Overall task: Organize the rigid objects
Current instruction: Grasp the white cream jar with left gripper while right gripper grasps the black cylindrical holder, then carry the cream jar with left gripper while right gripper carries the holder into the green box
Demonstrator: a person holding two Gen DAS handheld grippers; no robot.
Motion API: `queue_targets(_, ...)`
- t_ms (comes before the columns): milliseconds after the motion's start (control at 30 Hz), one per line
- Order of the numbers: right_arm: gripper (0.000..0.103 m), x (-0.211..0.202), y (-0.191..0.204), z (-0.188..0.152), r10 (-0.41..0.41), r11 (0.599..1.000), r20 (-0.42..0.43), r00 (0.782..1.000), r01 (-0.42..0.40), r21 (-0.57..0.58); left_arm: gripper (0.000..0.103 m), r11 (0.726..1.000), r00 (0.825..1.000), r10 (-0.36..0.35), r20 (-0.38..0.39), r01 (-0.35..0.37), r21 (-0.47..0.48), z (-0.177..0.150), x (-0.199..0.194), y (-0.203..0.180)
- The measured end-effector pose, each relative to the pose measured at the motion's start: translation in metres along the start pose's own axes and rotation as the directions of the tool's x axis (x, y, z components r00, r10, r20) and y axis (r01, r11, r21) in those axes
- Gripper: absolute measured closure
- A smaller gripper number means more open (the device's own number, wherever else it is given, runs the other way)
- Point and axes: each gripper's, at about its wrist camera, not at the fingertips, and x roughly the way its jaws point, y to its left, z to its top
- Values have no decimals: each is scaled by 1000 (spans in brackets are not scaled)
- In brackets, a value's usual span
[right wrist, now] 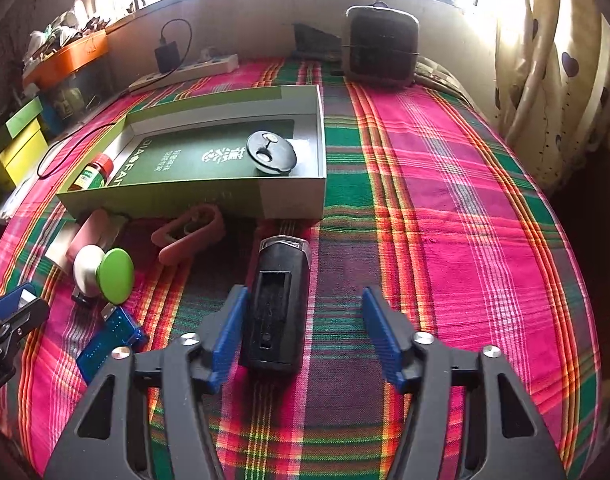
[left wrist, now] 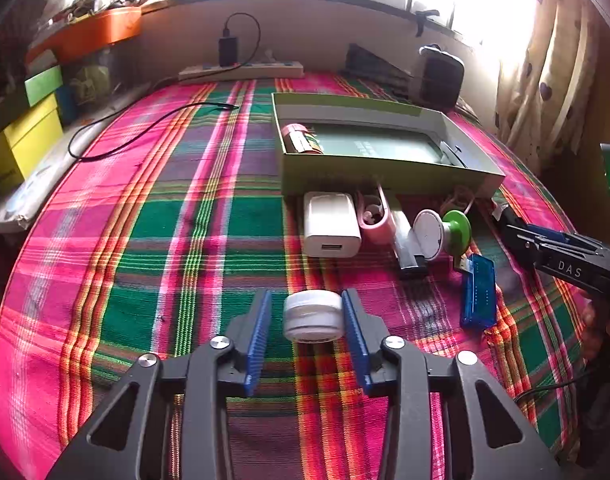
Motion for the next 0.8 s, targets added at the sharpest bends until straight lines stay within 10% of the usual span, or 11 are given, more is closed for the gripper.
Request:
queue_targets(333,74,-3,0,0,9,1000,7,1000,-9,-2,76,1000,1000,1,4,-1,-4,0,-1,4)
queue_targets(800,74,-4,-1,-1,24,1000,10,1000,-24,6,76,1000,1000,-1,5,1,-5,-1,0,5)
